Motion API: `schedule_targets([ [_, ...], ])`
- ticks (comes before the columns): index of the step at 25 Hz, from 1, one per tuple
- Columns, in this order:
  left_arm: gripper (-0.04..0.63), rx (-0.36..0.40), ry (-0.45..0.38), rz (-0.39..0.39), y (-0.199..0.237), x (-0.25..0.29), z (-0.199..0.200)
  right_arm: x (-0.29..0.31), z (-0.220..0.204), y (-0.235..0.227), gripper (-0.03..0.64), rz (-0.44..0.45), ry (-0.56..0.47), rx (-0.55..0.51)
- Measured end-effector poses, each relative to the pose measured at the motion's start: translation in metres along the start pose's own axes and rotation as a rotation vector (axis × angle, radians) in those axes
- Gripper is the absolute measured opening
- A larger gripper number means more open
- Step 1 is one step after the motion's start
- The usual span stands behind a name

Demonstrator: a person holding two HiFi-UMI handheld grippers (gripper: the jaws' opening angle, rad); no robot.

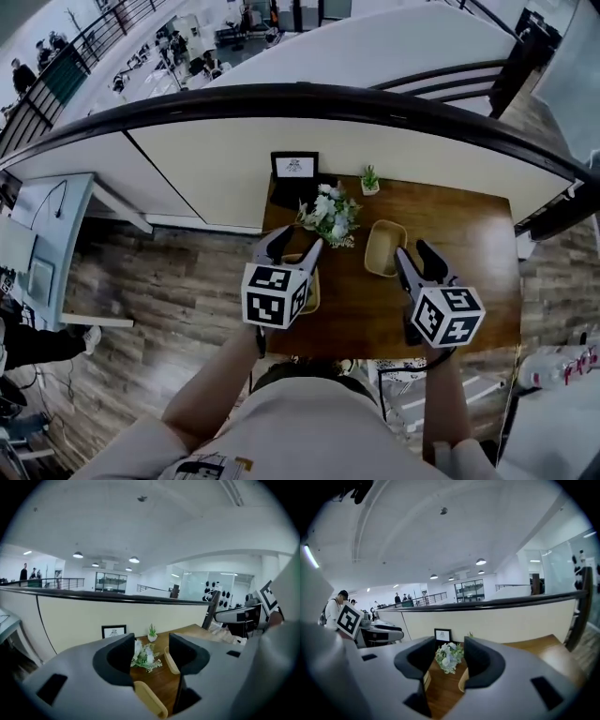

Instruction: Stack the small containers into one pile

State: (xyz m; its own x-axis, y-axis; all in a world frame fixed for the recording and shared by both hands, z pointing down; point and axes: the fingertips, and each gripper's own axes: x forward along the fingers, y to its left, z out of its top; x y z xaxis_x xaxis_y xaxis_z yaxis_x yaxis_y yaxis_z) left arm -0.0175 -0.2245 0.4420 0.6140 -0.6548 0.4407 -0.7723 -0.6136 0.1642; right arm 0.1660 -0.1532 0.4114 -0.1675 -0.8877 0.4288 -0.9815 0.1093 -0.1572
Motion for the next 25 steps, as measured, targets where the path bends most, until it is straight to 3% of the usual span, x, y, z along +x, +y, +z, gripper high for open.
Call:
schedule_targets([
  [8, 0.238, 0.145, -0.015, -0.084, -0.047, 0.0, 0.016, -0.074, 0.007, -0.034, 0.199, -0.125, -0.068, 0.003],
  [16, 0.238, 0.154, -0.011, -0.125, -0.076, 0.005, 0.018, -0.089, -0.001, -0.049, 0.199, -0.173, -0.08, 0.025],
  [25, 0.236, 0.176, 0.048, -0.162, -0.096, 0.019, 0.013, -0.079, -0.017, -0.065, 0.198, -0.174, -0.041, 0.069],
])
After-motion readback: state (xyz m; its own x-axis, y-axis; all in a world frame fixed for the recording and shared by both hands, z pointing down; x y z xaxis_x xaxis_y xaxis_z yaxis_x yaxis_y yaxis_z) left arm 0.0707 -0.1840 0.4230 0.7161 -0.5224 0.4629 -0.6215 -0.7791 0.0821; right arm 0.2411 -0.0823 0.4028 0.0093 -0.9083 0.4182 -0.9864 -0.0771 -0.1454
